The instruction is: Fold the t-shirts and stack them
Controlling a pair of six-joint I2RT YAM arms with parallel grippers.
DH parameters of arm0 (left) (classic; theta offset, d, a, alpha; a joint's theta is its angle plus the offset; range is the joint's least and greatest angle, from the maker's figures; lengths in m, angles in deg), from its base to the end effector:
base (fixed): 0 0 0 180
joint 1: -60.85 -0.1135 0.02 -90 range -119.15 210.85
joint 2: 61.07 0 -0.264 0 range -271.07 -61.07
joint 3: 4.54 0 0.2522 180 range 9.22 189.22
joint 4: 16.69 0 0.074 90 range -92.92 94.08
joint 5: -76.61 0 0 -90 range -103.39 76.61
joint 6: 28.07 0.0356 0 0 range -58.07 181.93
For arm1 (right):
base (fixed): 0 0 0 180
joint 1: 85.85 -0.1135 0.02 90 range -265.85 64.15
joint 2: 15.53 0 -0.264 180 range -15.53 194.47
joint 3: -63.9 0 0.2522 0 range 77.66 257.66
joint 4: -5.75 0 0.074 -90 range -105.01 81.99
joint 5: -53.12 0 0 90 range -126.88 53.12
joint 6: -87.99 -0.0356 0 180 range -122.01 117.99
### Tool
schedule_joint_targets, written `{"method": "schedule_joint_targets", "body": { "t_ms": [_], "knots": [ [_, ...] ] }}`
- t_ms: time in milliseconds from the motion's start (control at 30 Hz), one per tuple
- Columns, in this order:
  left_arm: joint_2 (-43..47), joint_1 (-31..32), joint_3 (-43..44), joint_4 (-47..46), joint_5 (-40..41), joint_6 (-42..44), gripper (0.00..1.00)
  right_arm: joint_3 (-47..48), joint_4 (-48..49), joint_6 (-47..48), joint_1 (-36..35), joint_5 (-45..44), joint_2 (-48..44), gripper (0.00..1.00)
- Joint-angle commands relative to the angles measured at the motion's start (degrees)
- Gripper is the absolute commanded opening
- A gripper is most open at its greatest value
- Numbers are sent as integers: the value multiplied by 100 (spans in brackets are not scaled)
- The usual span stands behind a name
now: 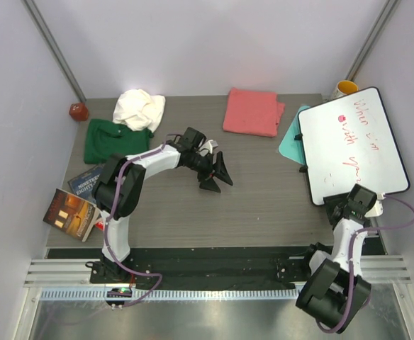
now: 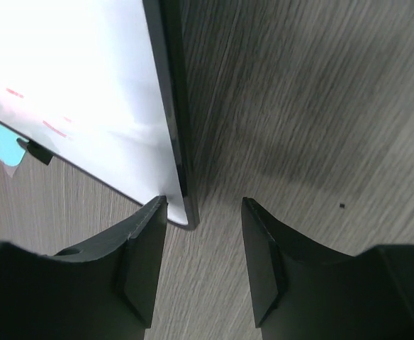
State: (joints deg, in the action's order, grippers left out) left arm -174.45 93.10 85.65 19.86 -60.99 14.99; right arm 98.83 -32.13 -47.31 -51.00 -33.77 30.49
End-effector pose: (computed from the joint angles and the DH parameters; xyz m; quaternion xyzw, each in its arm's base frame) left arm 0.3293 -0.2389 0.1719 0.0085 -0.8895 0.4524 0.0643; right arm 0.1292 -0.0876 0.1723 0.5955 0.7225 0.0572 0.3466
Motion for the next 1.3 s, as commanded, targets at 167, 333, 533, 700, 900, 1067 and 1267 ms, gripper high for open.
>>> {"method": "schedule_joint_targets", "body": {
  "t_ms": [167, 333, 533, 700, 900, 1067, 1267],
  "knots": [
    [-131, 9, 197, 51, -163, 123, 66, 291, 1620, 197, -22, 224, 1374, 48],
    [-123, 9, 206, 51, -189, 167, 66, 352, 2279, 302, -13, 724, 1892, 37],
    [-167, 1, 224, 42, -215, 167, 66, 423, 2281, 408, -22, 1024, 1806, 1],
    [-149, 1, 233, 24, -215, 185, 66, 511, 862, 101, -40, 228, 1122, 1],
    [-96, -26, 241, -2, -268, 220, 66, 1073, -827, 161, -40, -511, 522, 1],
    [-17, -149, 207, -107, -303, 150, 66, 1364, -1472, -4, 13, -716, 461, 1],
    [167, -166, 92, -178, -303, 115, 66, 1302, -1569, -94, 92, -426, 320, 1]
  ]
}}
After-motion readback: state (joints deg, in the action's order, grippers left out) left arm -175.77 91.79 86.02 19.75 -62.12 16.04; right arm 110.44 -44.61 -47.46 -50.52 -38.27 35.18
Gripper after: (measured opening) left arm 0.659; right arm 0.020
